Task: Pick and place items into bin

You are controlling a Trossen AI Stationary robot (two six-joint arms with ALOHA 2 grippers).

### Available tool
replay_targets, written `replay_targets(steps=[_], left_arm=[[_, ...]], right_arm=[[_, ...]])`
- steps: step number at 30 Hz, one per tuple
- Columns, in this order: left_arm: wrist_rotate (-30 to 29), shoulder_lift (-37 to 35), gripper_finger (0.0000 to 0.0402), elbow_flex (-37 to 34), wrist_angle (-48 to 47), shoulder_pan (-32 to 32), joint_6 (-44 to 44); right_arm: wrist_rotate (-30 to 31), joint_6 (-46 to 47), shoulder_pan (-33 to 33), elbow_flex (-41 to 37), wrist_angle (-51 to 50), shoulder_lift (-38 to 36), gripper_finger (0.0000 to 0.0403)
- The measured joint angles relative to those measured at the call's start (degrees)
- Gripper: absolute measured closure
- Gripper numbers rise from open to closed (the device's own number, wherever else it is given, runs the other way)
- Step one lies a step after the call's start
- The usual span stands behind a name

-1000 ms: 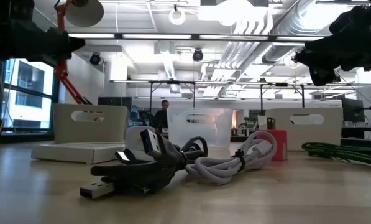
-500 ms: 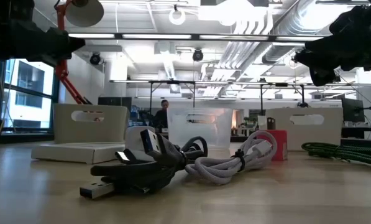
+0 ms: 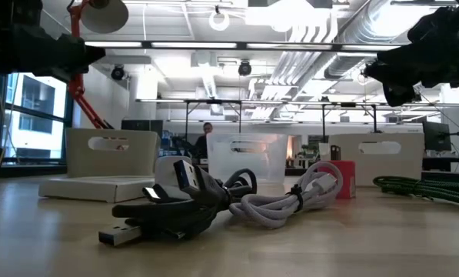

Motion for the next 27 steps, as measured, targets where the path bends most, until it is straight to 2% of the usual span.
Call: replay_targets(steps=[8, 13, 17, 19, 23, 27], left_arm=[[0.07, 0.00, 0.0185, 0.00, 0.00, -0.01, -0.86], [1.29, -0.01, 0.0185, 0.00, 0.02, -0.01, -10.57], [0.59, -0.01, 0.0185, 0.00, 0.15, 0.00, -11.82], [0.74, -0.01, 0.0185, 0.00, 0.16, -0.04, -15.32], [-0.52, -0.01, 0.0185, 0.00, 0.31, -0.04, -23.78], [-3.38, -0.01, 0.0185, 0.00, 0.50, 0.01, -22.03]], right_arm=[[0.00, 0.00, 0.00, 0.00, 0.00, 0.00, 0.0233], [0.00, 0.00, 0.00, 0.00, -0.02, -0.02, 0.0237], [0.00, 0.00, -0.02, 0.02, 0.00, -0.02, 0.0241], [0.04, 0.00, 0.00, 0.01, -0.01, -0.01, 0.0242], [3.82, 0.00, 0.00, 0.00, -0.21, 0.00, 0.0240], [7.13, 3.42, -0.02, -0.07, -0.37, -0.01, 0.0237]])
